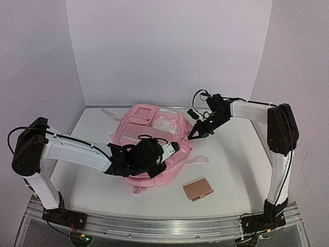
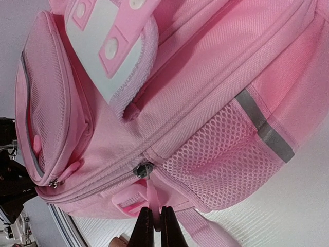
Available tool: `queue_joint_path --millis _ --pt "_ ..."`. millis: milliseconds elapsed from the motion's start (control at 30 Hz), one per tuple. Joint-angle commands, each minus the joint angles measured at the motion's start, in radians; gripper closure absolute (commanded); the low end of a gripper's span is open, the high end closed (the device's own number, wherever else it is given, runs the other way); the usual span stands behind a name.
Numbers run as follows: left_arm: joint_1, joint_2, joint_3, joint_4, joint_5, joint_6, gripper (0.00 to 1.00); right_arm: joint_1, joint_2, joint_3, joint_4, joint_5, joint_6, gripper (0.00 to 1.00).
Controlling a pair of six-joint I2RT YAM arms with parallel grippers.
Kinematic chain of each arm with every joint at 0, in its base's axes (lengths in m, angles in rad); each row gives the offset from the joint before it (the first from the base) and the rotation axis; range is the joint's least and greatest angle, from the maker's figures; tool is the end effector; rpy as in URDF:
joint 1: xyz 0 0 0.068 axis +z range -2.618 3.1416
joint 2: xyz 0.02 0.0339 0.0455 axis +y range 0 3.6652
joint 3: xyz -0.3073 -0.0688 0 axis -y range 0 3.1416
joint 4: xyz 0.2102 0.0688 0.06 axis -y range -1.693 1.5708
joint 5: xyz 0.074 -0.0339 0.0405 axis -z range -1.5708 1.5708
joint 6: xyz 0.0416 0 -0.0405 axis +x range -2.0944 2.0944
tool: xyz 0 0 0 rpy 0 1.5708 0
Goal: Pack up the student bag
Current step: Zip the student bag at the center of the board.
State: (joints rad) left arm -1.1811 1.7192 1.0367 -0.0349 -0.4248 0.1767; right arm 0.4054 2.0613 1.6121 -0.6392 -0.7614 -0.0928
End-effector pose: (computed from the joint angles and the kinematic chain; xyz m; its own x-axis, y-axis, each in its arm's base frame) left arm 0.1491 -0.3179 0.2578 -0.1185 0.7100 -0.6942 0.7574 0.5166 0.3992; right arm 0.3824 0.1954 0.2551 -0.7569 -0.3978 -0.5185 -0.6525 0.5043 0.5656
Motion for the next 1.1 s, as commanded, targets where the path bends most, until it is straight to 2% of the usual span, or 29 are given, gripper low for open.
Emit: queue_joint_path --millis 0,233,300,367,400,433,500,567,667,733,767,833,933,1067 --pt "0.0 -0.077 -0.072 -0.077 -0.124 -0.11 1.0 -0.046 -0.08 -0.12 0.043 0.112 0.007 1.0" --pt "0.007 -0.072 -0.04 -0.193 -0.165 -0.26 0.94 -0.031 -0.16 -0.251 0.071 0.021 0.033 1.0" --pt "0.013 -0.086 -0.038 -0.194 -0.151 -0.302 0.77 -0.008 -0.189 -0.272 0.07 -0.008 0.026 0.96" --pt "0.017 -0.107 -0.034 -0.188 -0.142 -0.352 0.55 0.007 -0.219 -0.273 0.072 -0.009 0.023 0.69" --pt "0.016 -0.12 -0.036 -0.176 -0.139 -0.379 0.49 0.009 -0.232 -0.264 0.071 0.0 0.022 0.54" --pt "0.015 -0.131 -0.04 -0.149 -0.131 -0.416 0.44 0.009 -0.241 -0.243 0.07 0.019 0.018 0.46" --pt "0.014 -0.151 -0.051 -0.099 -0.106 -0.472 0.35 0.008 -0.258 -0.196 0.068 0.077 -0.002 0.36" --pt "0.015 -0.16 -0.046 -0.08 -0.118 -0.548 0.29 0.007 -0.276 -0.144 0.067 0.142 -0.041 0.3" --pt "0.014 -0.176 -0.011 -0.141 -0.202 -0.655 0.21 0.008 -0.287 -0.071 0.068 0.217 -0.107 0.14" --pt "0.014 -0.206 0.008 -0.187 -0.25 -0.722 0.17 0.007 -0.267 -0.018 0.069 0.23 -0.145 0.07" --pt "0.014 -0.233 0.01 -0.201 -0.265 -0.748 0.05 0.006 -0.247 0.003 0.07 0.233 -0.144 0.02" --pt "0.014 -0.282 -0.007 -0.202 -0.275 -0.796 0.0 0.002 -0.2 0.069 0.068 0.235 -0.132 0.02" --pt "0.014 -0.375 -0.066 -0.206 -0.302 -0.881 0.0 -0.007 -0.084 0.184 0.053 0.249 -0.102 0.02" --pt "0.016 -0.471 -0.146 -0.281 -0.355 -1.082 0.0 -0.022 0.056 0.351 0.031 0.186 -0.06 0.02"
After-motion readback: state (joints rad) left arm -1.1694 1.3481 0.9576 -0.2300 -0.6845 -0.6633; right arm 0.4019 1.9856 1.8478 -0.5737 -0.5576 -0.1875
